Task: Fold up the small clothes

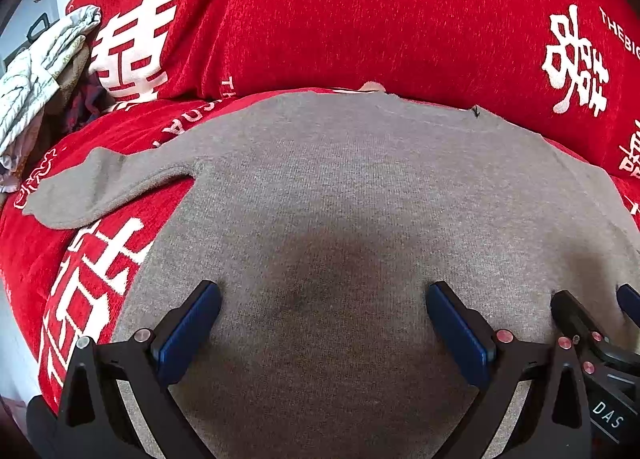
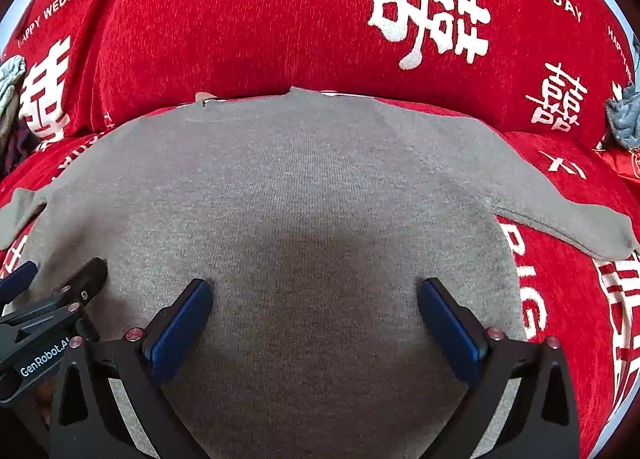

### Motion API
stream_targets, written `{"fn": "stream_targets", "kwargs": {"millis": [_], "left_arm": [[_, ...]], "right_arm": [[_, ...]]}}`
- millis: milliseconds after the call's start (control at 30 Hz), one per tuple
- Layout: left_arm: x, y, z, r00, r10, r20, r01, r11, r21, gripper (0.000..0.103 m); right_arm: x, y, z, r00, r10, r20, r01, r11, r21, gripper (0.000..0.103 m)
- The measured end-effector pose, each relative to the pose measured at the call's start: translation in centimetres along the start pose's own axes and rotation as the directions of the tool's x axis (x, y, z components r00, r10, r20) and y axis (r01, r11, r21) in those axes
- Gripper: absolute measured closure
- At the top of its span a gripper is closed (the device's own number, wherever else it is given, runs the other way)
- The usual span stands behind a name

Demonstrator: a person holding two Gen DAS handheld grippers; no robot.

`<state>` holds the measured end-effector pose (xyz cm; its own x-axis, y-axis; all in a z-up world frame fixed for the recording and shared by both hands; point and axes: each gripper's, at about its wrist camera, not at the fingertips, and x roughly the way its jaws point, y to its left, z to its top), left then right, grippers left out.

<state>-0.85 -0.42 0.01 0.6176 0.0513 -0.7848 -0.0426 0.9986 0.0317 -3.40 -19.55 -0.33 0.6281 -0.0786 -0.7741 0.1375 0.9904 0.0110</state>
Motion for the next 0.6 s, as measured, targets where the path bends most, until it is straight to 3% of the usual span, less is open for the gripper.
{"fn": "stream_targets", "kwargs": {"millis": [433,600], "left_arm": [[-0.08,-0.24,-0.06,1.000,0.008,-0.004,-0.008,1.000,0.002,0.000],[0.03,-0.36,0.75,0.997,0.016,-0.072,-0.016,1.000,0.003,0.000]], "right_arm": [[0.04,0.33,0.22,1.000,-0.018,-0.014,0.018,1.000,-0.017,0.000],[0.34,0.28,0.79,0.998,-0.006,-0.057,0.005,1.000,-0.028,0.000]]}}
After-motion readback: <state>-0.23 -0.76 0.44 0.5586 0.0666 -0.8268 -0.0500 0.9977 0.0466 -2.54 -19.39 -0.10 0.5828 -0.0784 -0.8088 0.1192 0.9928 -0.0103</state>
